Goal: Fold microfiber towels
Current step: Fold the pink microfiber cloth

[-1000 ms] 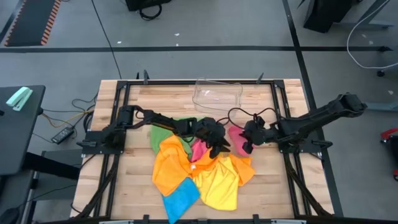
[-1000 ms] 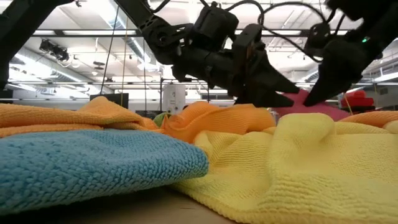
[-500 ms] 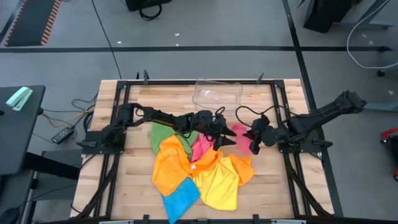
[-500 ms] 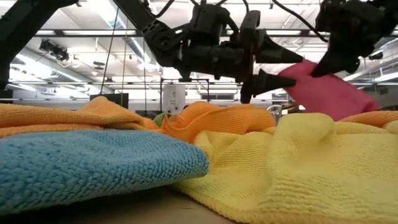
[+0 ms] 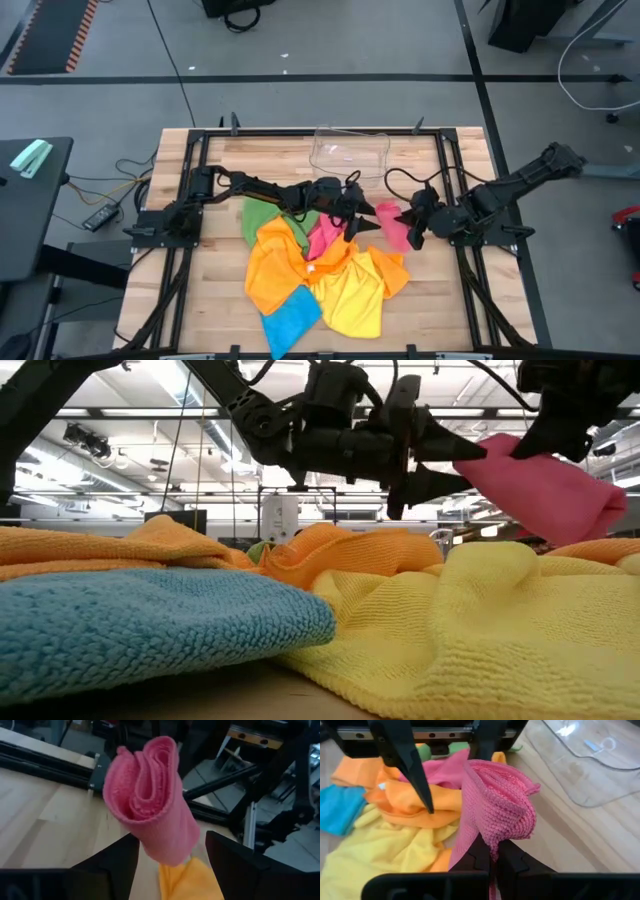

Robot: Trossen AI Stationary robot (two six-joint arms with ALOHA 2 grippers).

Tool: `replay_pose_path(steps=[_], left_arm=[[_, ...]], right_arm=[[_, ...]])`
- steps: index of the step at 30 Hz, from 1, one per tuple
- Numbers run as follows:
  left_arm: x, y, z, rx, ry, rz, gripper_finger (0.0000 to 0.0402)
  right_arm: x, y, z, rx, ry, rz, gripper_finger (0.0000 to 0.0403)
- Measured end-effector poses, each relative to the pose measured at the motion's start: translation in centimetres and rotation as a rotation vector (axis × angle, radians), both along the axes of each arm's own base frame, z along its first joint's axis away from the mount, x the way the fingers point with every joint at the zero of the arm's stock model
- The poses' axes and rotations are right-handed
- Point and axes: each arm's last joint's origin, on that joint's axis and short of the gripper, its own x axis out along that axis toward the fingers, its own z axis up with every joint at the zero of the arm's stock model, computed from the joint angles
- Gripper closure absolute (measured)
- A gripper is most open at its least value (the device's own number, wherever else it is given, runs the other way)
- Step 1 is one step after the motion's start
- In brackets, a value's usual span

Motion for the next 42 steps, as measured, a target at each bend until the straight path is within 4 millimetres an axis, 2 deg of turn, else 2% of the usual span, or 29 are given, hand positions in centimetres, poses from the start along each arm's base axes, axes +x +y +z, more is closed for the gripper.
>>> replay_pose_path(steps=[9, 16, 24, 29, 34, 38, 42], left_arm=[[0.1, 0.2, 1.3, -0.046, -0.124, 0.01, 0.0169], [0.1, -0.1, 1.3, -0.057, -0.116, 0.013, 0.0203], [0.1, -0.2, 1.3, -0.042, -0.123, 0.01, 0.0244], [0.1, -0.4, 1.5, -0.007, -0.152, 0.004, 0.029], [0.1, -0.4, 1.6, 0.004, -0.165, 0.003, 0.0371], [0.1, -0.4, 1.5, 0.003, -0.156, 0.009, 0.0379], [0.2, -0.7, 1.2, 0.005, -0.126, 0.051, 0.0375]], right_arm=[[0.7, 0.6, 0.0, 0.009, -0.058, -0.042, 0.0388], [1.7, 1.0, -0.5, 0.001, -0.063, -0.066, 0.0386], [2.0, 1.2, -0.2, 0.024, -0.109, -0.063, 0.0384], [2.0, 1.3, -0.2, 0.041, -0.102, -0.048, 0.0384], [2.0, 1.3, -0.2, 0.039, -0.099, -0.043, 0.0381], [2.0, 1.3, -0.2, 0.026, -0.09, -0.031, 0.0356], [1.6, 1.0, -0.2, 0.031, -0.061, -0.045, 0.0302]])
